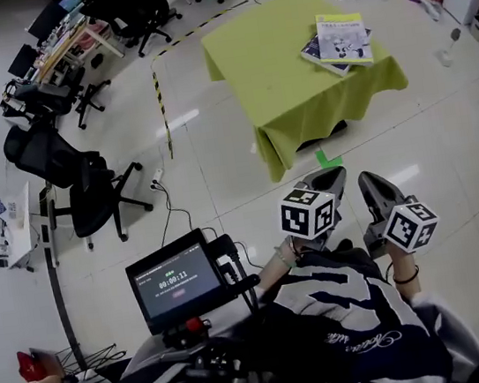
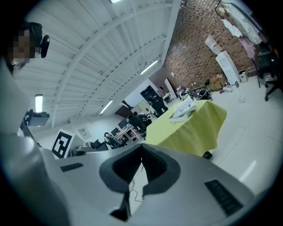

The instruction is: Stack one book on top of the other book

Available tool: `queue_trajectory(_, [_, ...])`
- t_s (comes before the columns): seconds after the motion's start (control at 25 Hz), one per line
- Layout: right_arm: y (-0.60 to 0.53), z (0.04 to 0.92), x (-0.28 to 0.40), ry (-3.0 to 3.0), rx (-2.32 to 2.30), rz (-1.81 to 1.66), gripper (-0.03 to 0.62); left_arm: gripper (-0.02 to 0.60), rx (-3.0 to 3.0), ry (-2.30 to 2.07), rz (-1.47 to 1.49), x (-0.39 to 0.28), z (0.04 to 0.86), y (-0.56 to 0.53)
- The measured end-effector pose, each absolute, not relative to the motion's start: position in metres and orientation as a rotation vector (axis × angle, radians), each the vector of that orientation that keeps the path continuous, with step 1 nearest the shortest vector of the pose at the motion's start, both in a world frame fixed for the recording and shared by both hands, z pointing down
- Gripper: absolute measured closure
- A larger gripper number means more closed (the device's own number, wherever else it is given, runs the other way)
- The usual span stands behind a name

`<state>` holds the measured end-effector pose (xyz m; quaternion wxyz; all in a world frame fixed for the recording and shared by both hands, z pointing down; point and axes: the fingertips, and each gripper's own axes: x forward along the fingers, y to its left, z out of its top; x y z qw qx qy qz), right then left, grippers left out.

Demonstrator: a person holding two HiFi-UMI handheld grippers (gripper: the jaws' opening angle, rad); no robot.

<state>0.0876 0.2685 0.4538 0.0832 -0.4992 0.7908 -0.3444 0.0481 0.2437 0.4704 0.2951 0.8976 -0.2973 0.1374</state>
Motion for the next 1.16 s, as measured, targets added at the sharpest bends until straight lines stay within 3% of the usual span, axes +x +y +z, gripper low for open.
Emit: queue_trajectory(1.16, [0.258, 0.459, 0.025, 2.450, -1.499, -1.049, 0.597, 0.577, 2.373, -0.781, 0.292, -0.006, 0.467, 0.226])
